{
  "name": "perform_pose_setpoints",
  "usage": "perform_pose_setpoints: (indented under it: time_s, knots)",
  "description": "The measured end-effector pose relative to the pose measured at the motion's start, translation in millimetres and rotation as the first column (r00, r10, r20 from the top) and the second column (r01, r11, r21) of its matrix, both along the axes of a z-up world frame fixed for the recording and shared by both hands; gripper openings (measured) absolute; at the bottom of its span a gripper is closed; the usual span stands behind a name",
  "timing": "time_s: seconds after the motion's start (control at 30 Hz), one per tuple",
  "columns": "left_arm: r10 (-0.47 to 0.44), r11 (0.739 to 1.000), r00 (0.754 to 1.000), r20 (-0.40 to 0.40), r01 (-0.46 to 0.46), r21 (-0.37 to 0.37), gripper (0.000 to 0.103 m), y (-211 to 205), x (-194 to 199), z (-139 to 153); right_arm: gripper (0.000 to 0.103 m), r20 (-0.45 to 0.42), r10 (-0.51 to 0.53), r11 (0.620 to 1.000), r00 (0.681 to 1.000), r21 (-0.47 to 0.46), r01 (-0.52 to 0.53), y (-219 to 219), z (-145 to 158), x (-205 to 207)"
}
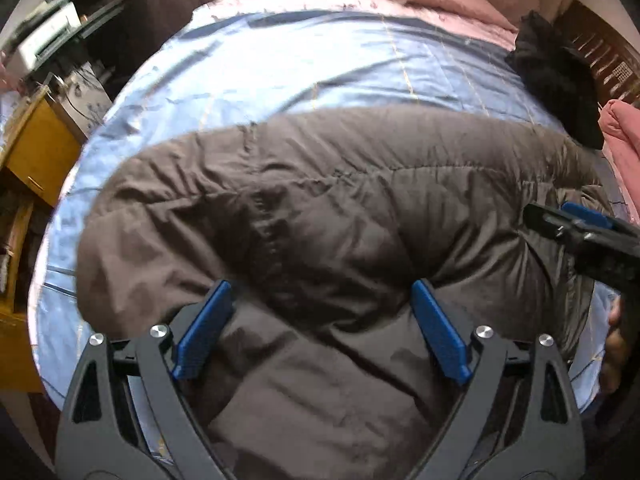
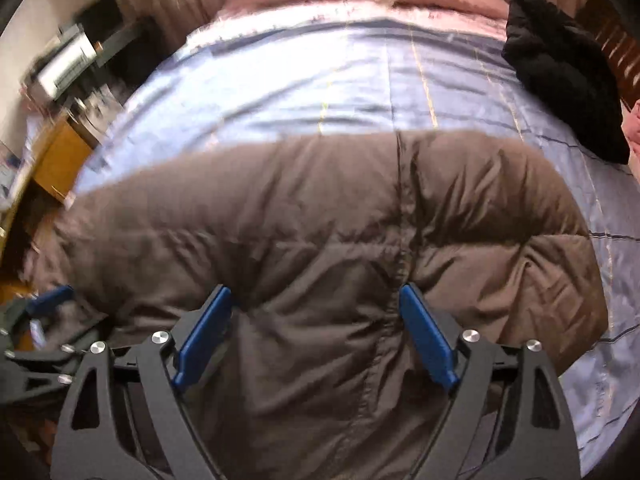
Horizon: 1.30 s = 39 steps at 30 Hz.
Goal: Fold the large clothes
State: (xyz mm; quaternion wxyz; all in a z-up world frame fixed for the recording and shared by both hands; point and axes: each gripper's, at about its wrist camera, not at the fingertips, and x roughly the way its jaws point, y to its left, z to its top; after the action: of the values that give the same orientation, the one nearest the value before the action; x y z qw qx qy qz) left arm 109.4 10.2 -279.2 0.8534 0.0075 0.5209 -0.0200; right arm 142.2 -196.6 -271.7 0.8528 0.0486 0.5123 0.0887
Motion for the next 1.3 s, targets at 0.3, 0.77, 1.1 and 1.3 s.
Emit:
perform_pose_setpoints:
  time_s: [0.3, 0.77, 1.1, 1.3]
  knots:
    - [0.035, 0.998, 0.997, -0.063, -0.037, -0.041, 0.097, 4, 12, -21, 0.087, -0.053, 0.004, 1.000, 0.999, 0.014, -0.004, 11, -19, 7]
    - [0.038, 0.999, 0.955, 0.293, -0.046, 0.022, 0.101, -9, -57, 124, 0.102, 0.266, -0.170, 0.984, 0.949, 0.001, 0.176, -4, 136, -80]
    - [0.049, 0.999, 0.927, 0.373, -0.040, -0.032, 0.101, -17, -104, 268, 0.102, 0.362, -0.203, 0.965, 0.910, -0.086, 0.249, -4, 261, -112]
    - [0.051, 0.998, 0.890, 0.453, -0.031, -0.051, 0.101, -22, -135, 291, 0.102, 0.392, -0.156, 0.971, 0.907, -0.106, 0.213, 2, 269, -125]
